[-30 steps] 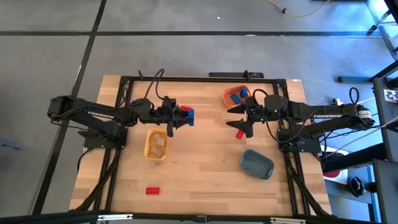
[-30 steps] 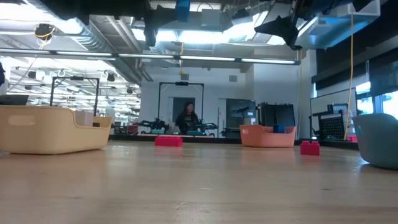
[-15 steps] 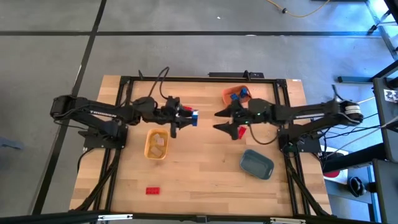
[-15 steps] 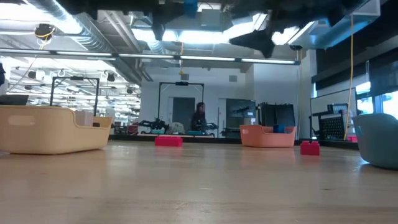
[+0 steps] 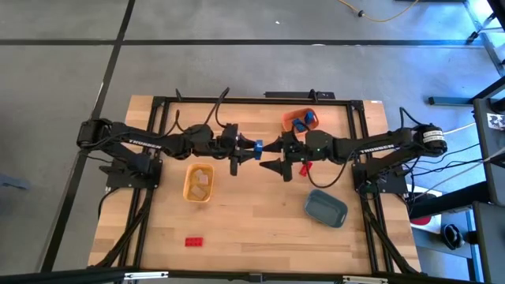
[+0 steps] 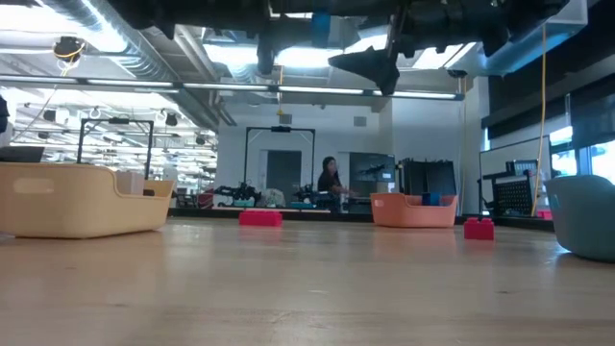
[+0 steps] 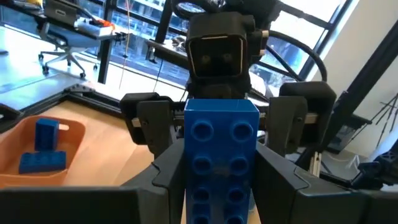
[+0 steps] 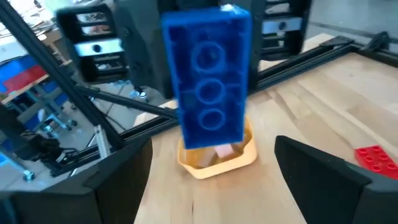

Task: Sort & place blocks by color
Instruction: Put the blue game piece into the orange bin, then put the middle right red game piece into the blue bin

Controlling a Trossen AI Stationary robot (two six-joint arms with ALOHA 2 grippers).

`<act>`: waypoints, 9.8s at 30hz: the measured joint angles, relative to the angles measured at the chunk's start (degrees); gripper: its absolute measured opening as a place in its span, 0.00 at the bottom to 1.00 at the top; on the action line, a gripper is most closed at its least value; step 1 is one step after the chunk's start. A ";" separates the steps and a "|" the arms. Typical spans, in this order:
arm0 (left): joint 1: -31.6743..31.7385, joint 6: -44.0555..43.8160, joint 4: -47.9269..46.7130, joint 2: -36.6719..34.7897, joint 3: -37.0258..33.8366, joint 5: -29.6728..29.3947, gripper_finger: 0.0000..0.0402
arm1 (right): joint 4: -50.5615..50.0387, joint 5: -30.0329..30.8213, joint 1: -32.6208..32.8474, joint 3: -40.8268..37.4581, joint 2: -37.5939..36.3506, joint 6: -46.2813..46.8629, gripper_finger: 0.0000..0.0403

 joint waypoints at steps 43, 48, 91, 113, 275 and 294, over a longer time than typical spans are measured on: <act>-0.54 -4.41 11.37 6.87 -0.06 -1.03 0.45 | -2.11 0.79 0.56 -0.07 -1.33 0.26 0.35; 1.94 -5.47 3.24 1.94 -0.05 3.54 0.55 | -11.36 0.87 -1.40 -0.07 -7.27 -3.05 0.35; 0.31 -6.60 7.24 -30.96 -18.84 8.24 0.56 | -30.98 6.52 -12.33 -0.04 -23.07 3.26 0.35; 0.31 -7.52 8.12 -30.95 -18.84 3.64 0.56 | -51.65 5.80 -32.24 7.65 -0.94 -1.47 0.35; 3.30 13.46 -16.47 -17.79 -4.83 0.36 0.53 | -77.95 24.53 4.61 7.61 12.55 84.15 0.68; 4.77 13.49 -18.07 -20.64 -4.90 1.99 0.53 | -75.47 24.93 4.76 7.69 19.95 81.95 0.35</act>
